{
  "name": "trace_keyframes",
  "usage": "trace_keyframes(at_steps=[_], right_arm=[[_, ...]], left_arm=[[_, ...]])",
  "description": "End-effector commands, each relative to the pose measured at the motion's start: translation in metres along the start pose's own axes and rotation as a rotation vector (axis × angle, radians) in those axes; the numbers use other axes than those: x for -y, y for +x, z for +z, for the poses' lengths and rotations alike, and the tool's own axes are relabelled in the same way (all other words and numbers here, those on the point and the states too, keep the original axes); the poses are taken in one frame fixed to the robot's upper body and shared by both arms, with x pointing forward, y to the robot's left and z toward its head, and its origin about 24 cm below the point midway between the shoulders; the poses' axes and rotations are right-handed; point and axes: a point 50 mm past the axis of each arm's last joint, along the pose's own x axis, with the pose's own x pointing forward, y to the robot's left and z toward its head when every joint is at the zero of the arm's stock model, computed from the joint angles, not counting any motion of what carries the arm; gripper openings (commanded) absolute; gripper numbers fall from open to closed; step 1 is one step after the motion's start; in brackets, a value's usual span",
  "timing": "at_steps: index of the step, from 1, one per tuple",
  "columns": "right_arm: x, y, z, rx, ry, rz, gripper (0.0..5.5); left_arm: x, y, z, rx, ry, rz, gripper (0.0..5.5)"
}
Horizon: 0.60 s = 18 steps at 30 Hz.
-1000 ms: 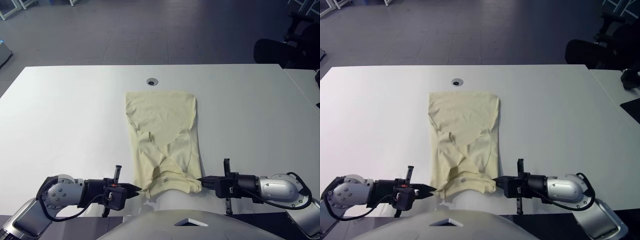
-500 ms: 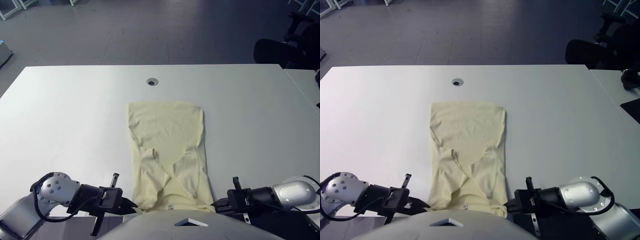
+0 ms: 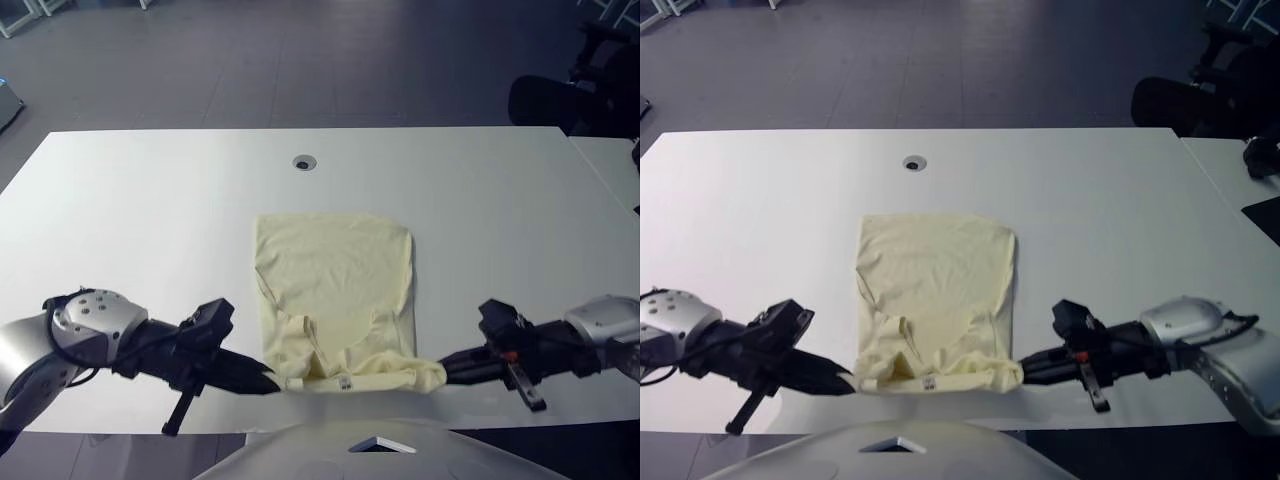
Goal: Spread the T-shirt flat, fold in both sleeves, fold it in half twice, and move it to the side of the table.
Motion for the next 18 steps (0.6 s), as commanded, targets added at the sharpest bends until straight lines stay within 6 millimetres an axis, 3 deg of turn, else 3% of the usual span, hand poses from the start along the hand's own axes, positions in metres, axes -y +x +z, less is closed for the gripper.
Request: trace_keyframes(at_steps=[1,10,18], right_arm=[[0.023,-0.007,0.022,0.060,-0.010,-0.012,0.02],[0.075,-0.001,0.052,0.039,-0.087,-0.043,0.02],[0.108,-0.004,0.075,0.050,-0.126,-0.085,0.02]], left_arm=[[-0.022,-0.011,0.013,0.021,0.002,0.008,0.00],[-0.084,-0.019,0.046,0.062,0.024,0.060,0.00],[-0.115,-0.029,0.066,0.099,0.049,0.123,0.00]])
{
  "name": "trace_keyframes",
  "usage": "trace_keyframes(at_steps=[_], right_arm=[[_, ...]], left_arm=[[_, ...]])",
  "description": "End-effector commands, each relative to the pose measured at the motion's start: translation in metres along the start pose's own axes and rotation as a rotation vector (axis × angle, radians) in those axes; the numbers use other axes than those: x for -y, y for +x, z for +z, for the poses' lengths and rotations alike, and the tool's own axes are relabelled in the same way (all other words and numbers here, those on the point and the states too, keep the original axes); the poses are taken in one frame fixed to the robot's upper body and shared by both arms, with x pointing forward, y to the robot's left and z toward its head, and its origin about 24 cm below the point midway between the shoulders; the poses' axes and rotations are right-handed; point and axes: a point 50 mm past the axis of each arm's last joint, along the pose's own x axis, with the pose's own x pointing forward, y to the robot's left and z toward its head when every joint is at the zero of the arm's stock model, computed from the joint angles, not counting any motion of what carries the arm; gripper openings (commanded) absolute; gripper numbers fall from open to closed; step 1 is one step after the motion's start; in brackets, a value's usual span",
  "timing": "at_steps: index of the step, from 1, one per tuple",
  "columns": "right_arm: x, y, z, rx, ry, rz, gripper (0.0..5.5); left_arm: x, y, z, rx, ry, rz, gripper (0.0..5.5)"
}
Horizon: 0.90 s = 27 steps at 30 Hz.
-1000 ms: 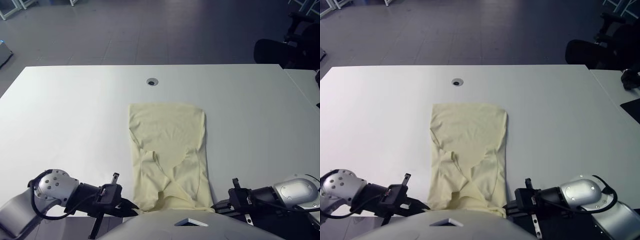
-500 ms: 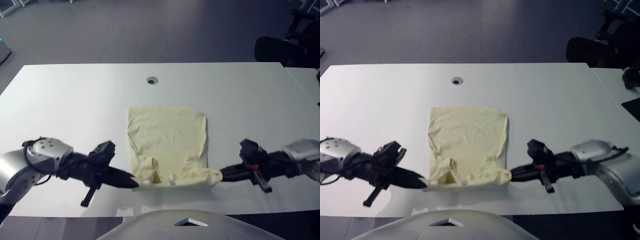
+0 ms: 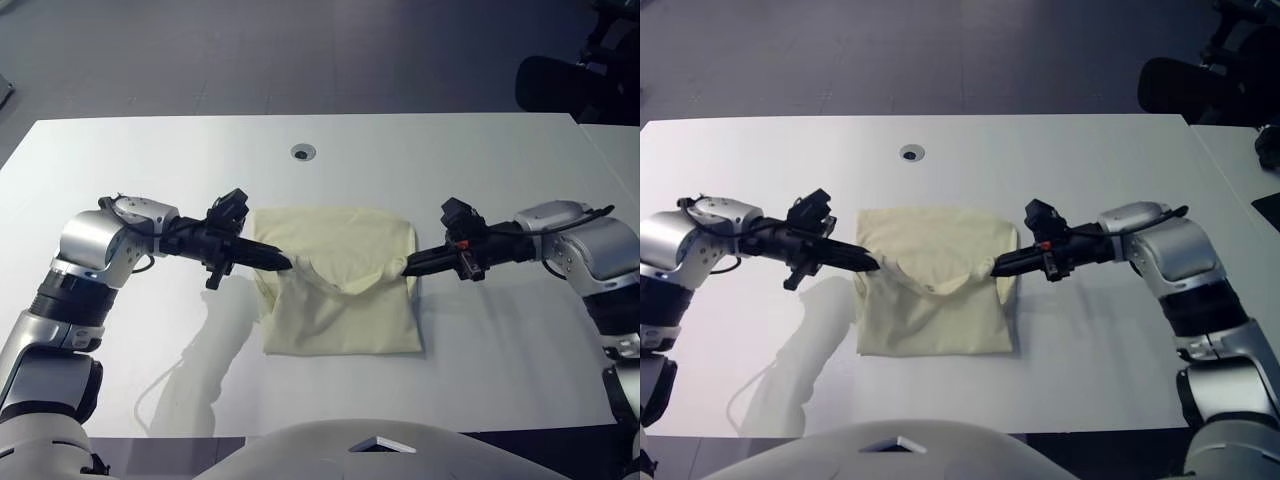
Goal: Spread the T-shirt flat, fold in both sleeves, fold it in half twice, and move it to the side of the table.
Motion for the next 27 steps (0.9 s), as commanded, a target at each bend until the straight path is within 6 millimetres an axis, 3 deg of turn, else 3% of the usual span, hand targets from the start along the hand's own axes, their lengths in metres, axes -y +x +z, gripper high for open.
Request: trace_keyframes(at_steps=[1,11,21,27], right_arm=[[0.017,-0.001,0.014,0.011,-0.031,-0.039,0.02],[0.061,0.008,0.024,0.065,-0.010,-0.170,0.02],[0.091,0.011,0.012,0.067,0.051,-0.366,0.02],[0.099,0.013,0.003,0.067,0.081,-0.457,0.02]], left_arm=[[-0.014,-0.004,0.013,0.016,0.030,0.040,0.00],[-0.055,0.001,0.030,0.088,0.033,0.152,0.00],[-0.079,-0.002,0.022,0.107,0.010,0.299,0.00],[-0.088,-0.002,0.018,0.129,0.013,0.402,0.00]])
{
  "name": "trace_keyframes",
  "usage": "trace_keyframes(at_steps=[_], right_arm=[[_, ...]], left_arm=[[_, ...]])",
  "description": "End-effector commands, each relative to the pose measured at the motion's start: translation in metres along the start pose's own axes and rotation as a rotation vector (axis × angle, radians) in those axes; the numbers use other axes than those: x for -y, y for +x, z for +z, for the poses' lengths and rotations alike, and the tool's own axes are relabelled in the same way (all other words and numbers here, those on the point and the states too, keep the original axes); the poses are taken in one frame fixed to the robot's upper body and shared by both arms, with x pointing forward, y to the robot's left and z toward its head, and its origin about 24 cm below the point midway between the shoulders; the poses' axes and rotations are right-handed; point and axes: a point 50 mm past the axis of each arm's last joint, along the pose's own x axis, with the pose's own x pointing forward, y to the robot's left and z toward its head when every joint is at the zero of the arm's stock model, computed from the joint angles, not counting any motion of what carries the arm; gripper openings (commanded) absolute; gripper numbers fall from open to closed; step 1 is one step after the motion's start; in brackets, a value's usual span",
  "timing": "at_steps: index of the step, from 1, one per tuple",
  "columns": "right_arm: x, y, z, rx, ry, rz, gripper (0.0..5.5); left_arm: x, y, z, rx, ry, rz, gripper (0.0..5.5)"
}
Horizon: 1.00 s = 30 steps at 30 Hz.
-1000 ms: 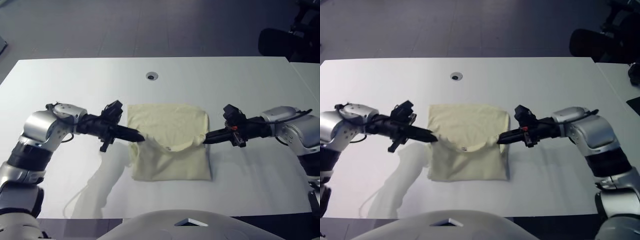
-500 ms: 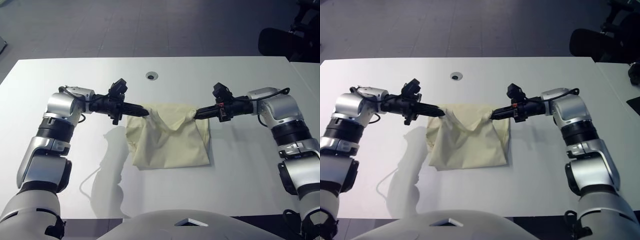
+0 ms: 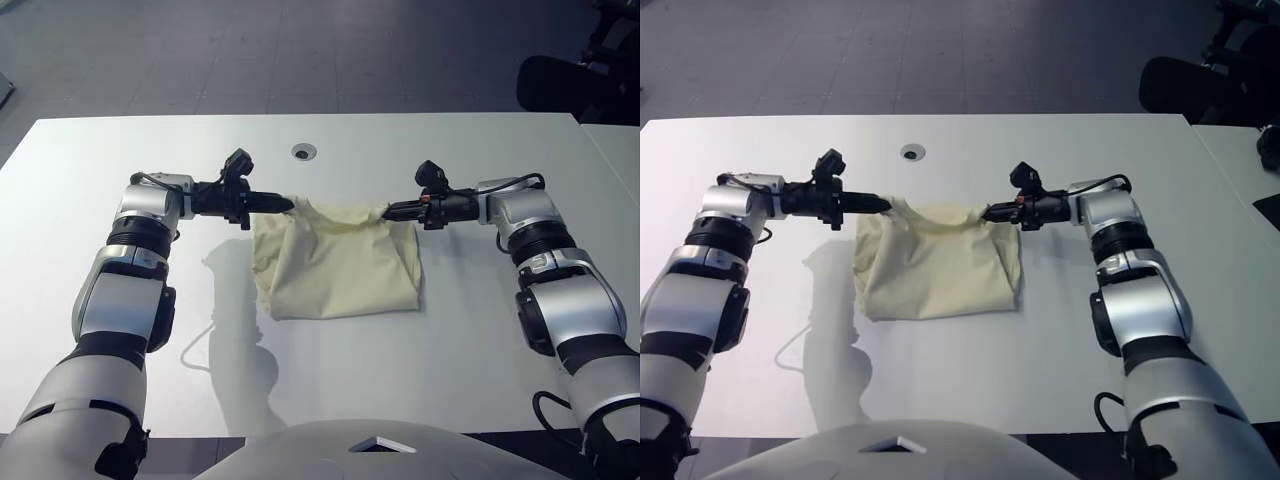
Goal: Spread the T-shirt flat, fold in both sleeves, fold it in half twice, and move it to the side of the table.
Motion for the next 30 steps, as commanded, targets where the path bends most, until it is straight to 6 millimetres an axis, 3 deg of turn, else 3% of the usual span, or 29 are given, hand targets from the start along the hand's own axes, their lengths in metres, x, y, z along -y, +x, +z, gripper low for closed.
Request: trace_keyframes(at_steps=[1,16,24,30], right_arm=[[0.004,0.003,0.008,0.017,-0.011,-0.061,0.02],[0.000,0.015,0.044,0.182,0.056,-0.082,0.02],[0.011,0.022,0.024,0.102,0.050,-0.289,0.02],[0.013,0.023,0.012,0.054,0.042,-0.334,0.02]], left_arm=[[-0.005,0.001,0.007,0.010,0.033,0.068,0.00],[-0.008,-0.002,0.003,0.041,0.058,0.105,0.00],[-0.013,0.004,-0.006,-0.031,0.089,0.190,0.00],[-0.017,0.008,-0.018,-0.065,0.092,0.272,0.00]])
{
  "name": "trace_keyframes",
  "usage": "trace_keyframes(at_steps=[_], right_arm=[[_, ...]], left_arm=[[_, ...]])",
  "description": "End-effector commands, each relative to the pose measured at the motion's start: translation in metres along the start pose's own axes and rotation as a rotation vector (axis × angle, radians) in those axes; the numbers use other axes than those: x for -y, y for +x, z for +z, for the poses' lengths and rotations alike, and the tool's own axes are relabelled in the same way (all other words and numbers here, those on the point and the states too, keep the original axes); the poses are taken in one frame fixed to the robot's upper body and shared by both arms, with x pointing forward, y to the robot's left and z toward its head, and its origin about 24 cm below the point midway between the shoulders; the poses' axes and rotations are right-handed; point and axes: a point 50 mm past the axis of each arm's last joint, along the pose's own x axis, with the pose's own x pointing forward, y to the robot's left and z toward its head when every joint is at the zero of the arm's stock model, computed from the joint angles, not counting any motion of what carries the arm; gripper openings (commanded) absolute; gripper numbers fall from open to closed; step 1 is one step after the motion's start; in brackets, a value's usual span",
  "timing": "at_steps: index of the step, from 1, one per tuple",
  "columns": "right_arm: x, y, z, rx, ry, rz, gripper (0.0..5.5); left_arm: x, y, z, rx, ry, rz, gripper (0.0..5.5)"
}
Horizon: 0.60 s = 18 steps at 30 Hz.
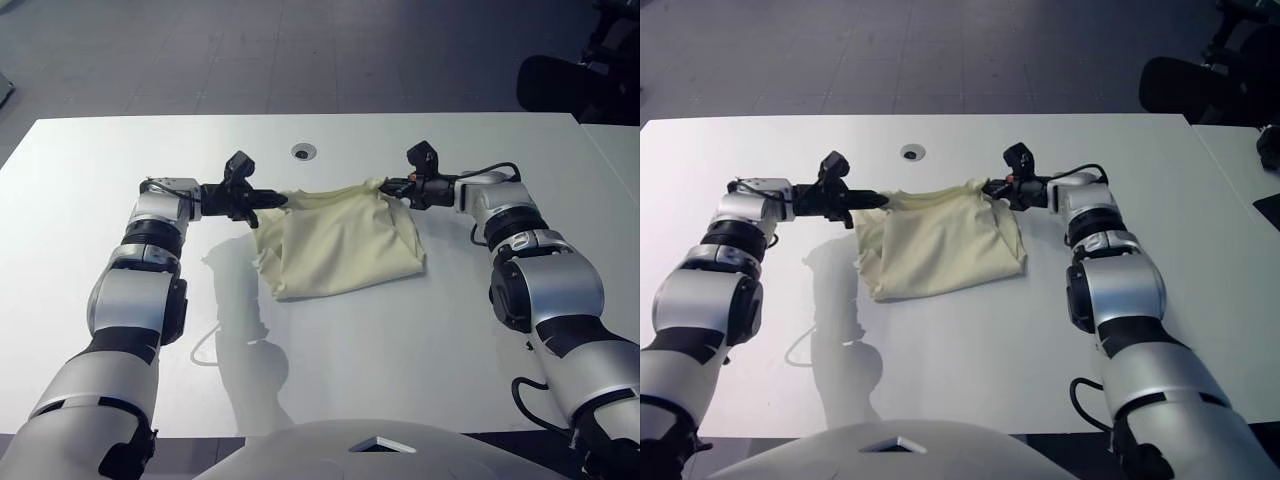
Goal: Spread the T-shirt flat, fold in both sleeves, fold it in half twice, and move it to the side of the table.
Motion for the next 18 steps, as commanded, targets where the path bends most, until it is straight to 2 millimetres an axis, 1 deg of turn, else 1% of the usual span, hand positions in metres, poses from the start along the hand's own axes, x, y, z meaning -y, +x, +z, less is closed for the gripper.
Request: trace_keyframes(at_steps=[1,4,5,6,8,9,12,14,15,16,18], right_arm=[[-0.001,0.002,-0.008,-0.026,-0.003,-0.005,0.02],[-0.001,0.004,-0.007,-0.029,-0.020,-0.019,0.02],[0.000,0.004,-0.005,-0.007,-0.007,-0.041,0.27],[0.001,0.003,-0.002,0.020,0.004,-0.066,0.39],[0.005,0.001,0.007,0.105,0.023,-0.129,0.71],[0.007,-0.001,0.013,0.152,0.028,-0.162,0.93],[0.015,-0.009,0.029,0.294,0.030,-0.267,1.36],[0.015,-0.011,0.032,0.336,0.008,-0.283,1.70],[0.014,-0.011,0.032,0.346,-0.019,-0.280,1.89],[0.011,-0.010,0.031,0.343,-0.087,-0.272,2.01],[0.002,-0.005,0.027,0.320,-0.248,-0.247,2.37]], left_arm=[[-0.001,0.004,-0.007,-0.012,-0.003,0.050,0.00],[-0.003,0.005,-0.005,0.008,0.003,0.085,0.00],[-0.003,0.005,-0.002,0.024,0.002,0.097,0.00],[-0.004,0.005,0.001,0.041,-0.003,0.108,0.34],[-0.007,0.002,0.010,0.085,-0.006,0.134,0.61],[-0.008,-0.001,0.014,0.105,-0.003,0.151,0.84],[-0.018,-0.018,0.023,0.149,0.050,0.259,1.29],[-0.023,-0.030,0.025,0.138,0.130,0.348,1.64],[-0.024,-0.034,0.026,0.135,0.179,0.377,1.84],[-0.021,-0.035,0.027,0.142,0.228,0.382,1.97],[-0.007,-0.030,0.029,0.165,0.307,0.366,2.34]])
